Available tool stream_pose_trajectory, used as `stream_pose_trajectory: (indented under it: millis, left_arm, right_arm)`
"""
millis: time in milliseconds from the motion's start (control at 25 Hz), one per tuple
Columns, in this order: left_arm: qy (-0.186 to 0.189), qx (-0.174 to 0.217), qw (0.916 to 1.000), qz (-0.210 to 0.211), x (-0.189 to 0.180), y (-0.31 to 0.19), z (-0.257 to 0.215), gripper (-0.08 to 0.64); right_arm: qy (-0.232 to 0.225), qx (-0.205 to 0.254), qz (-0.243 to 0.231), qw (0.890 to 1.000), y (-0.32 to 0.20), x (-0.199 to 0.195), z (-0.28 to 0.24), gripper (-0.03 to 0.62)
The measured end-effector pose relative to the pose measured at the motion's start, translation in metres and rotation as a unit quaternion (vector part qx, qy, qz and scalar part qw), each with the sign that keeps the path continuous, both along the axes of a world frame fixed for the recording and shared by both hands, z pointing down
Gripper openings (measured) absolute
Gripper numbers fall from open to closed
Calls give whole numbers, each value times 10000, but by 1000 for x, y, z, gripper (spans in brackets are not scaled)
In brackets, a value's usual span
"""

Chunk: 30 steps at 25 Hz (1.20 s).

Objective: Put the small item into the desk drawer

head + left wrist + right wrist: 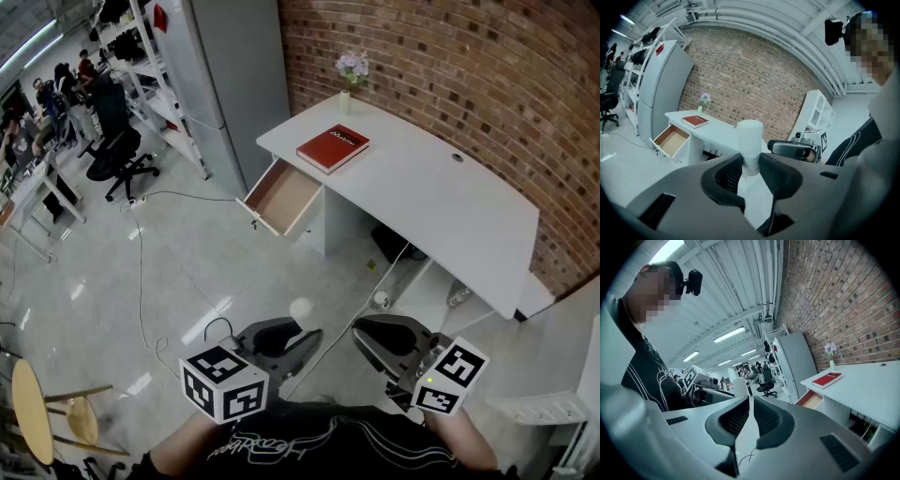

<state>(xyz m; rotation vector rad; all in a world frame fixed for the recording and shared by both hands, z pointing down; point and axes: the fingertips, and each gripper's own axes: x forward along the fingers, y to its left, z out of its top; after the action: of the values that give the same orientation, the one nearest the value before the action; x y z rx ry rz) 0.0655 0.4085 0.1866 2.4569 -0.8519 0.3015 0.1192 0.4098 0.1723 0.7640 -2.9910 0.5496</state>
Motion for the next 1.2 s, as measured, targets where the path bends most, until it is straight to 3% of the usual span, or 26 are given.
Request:
stream_pose_trajectory:
  millis: [760, 1200]
  left_arm:
    - [-317, 148, 9994, -59, 3, 7, -7, 129]
    - [-374, 28, 9990, -237, -16, -40, 22, 129]
  right_arm:
    - [-216, 12, 258, 9994, 8, 17, -4, 58]
    - [-201, -102, 166, 9996, -36, -1, 18, 59]
